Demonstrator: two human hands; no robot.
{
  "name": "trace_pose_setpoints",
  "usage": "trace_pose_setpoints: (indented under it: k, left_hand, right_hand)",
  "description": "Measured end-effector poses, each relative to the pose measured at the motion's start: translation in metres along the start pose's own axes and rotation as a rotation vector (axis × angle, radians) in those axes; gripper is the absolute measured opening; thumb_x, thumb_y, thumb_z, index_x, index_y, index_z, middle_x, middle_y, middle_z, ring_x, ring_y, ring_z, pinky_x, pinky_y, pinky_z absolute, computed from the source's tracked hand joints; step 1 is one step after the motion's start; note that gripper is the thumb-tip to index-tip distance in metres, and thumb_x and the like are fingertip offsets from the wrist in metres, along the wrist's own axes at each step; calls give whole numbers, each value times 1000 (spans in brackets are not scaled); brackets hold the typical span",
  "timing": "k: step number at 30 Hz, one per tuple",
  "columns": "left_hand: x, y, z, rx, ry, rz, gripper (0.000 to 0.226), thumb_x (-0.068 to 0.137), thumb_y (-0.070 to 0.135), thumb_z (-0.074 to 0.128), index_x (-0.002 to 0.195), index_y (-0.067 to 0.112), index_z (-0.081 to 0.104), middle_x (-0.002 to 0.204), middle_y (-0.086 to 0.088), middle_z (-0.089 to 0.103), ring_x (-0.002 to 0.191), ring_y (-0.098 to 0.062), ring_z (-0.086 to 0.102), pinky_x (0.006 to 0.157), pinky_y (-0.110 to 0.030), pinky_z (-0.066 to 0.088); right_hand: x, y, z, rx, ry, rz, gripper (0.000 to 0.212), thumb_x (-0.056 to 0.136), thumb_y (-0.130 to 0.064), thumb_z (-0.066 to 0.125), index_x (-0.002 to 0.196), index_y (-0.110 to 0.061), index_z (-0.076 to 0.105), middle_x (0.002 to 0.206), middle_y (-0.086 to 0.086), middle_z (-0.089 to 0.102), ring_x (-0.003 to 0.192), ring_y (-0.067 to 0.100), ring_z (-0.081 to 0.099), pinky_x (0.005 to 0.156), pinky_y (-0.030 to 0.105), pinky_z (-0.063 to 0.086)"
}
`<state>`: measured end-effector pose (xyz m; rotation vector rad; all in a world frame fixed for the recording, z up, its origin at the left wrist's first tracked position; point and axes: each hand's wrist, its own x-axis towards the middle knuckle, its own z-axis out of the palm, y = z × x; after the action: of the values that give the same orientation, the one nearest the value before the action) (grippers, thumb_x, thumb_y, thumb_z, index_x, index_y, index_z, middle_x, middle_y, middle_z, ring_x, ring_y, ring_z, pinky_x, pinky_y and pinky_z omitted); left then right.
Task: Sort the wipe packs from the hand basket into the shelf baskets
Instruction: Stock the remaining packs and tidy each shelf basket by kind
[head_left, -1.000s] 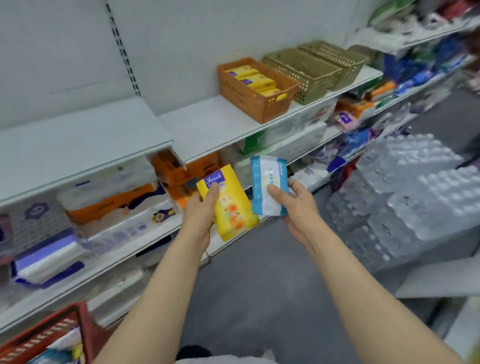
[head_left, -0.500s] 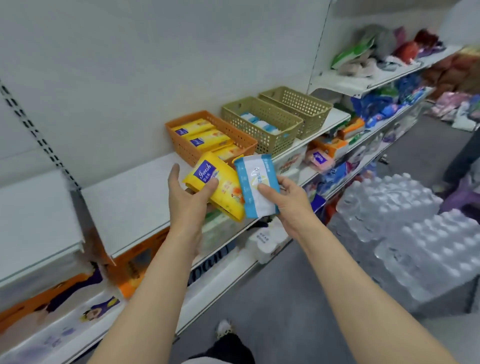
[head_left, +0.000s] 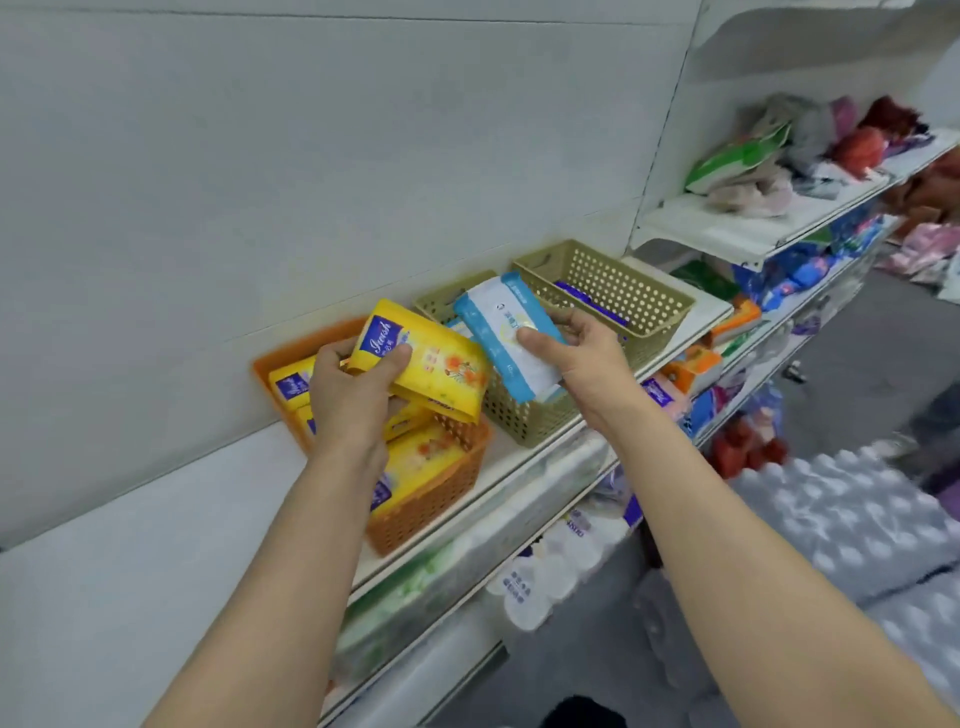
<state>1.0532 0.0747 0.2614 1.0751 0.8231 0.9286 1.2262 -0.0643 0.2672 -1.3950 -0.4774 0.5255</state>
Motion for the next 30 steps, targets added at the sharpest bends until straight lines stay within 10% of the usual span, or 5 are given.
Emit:
trace_pose_setpoints:
  k: [7,14,21,30]
  left_hand:
    - [63,-9,50,-129,370,78,47,81,14,78,120,14,51,101,3,65,84,-11,67,61,-30,59]
    - [79,-23,80,-165,638,108,52,84,13,75,129,11,47,101,2,65,72,-3,63,60,-28,54]
    - [59,-37,75,-206,791,118,50,85,14,74,129,13,50,106,1,68,86,-8,67,65,-27,55]
    - [45,-36,68,-163,783,111,53,82,14,77,128,14,50,114,-5,67,88,-14,68,59,-27,55]
  right_hand:
    - [147,-12,-41,-163,-222,-13,31,82,-10,78,110,-6,66,96,8,75,77,16,72,65,28,60]
    - [248,12,-12,-715,-614,-66,31,75,-17,84,100,-15,66,94,7,64,83,20,61,79,39,55]
    - [280,48,27,-906,-875,-186,28,78,-30,81,105,-31,71,105,-8,68,98,11,63,79,23,46]
    - [260,63,39,-1393,-562,-704,42,87,-46,66,123,-25,65,120,2,64,117,24,47,93,34,41]
